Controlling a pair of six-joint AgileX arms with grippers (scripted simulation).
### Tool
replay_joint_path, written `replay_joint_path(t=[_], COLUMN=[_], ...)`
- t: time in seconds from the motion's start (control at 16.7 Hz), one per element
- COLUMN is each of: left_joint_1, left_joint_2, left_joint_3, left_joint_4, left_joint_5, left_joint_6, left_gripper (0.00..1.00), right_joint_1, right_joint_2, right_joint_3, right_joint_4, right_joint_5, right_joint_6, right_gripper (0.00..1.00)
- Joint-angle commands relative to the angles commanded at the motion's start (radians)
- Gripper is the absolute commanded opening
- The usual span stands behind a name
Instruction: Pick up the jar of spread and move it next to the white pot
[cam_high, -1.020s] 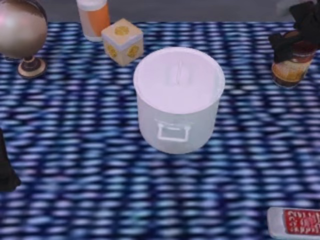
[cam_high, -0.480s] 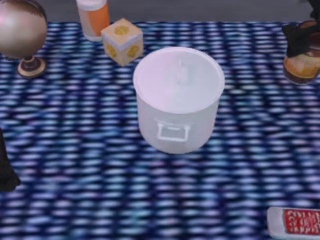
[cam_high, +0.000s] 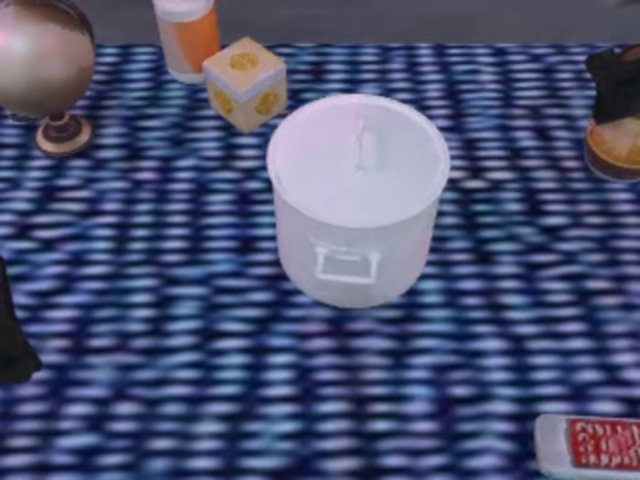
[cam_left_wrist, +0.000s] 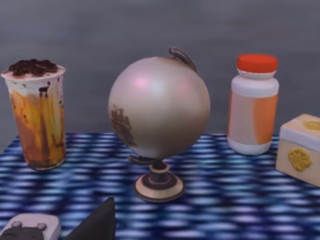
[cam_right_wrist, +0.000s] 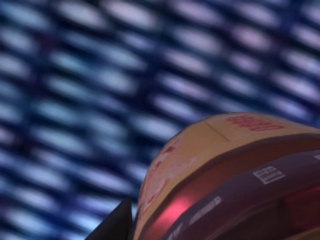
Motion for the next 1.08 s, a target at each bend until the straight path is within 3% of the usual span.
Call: replay_joint_path(t=[0.18,0.36,0.84,1.08], left_joint_1=[0.000,0.000,0.000,0.000], left_joint_2=[0.000,0.000,0.000,0.000], left_joint_3=[0.000,0.000,0.000,0.000], left_joint_4=[0.000,0.000,0.000,0.000], left_joint_5=[0.000,0.000,0.000,0.000], left_joint_6=[0.000,0.000,0.000,0.000], left_gripper=[1.00,1.00,1.00,1.00], right_joint_1=[-0.005,0.030,0.216,0.273], right_joint_2=[0.003,-0.008,-0.085,-0.112], right_joint_3=[0.003,-0.037,-0.283,-0.359], right_joint_4=[0.002,0.029,0.197,0.248], right_joint_5=[0.000,0.023,0.157,0.196], right_joint_6=[0.004,0.071,0.531,0.642], right_gripper=[0.00,0.00,0.00,0.00])
